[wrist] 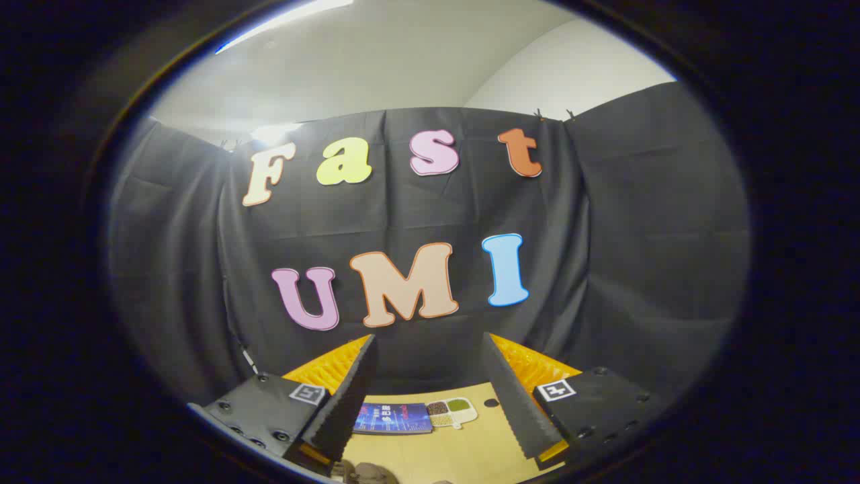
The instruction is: Open the storage box then place both shoes into the box .Put the left shoe in first, then the right shoe, with the right side of both shoes facing outward in a uniform manner.
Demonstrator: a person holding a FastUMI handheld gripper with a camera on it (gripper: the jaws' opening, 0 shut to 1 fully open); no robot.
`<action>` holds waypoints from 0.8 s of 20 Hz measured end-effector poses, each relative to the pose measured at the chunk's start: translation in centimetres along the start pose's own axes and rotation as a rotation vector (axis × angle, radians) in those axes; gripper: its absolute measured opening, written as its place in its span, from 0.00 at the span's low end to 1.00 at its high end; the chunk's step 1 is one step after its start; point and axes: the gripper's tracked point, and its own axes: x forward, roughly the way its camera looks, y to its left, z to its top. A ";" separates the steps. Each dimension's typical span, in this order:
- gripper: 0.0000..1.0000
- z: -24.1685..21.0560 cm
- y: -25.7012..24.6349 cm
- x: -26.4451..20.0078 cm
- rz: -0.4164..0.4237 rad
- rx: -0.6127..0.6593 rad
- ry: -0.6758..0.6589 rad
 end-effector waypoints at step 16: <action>0.98 3.4 -0.9 -2.5 -0.026 -0.239 -0.102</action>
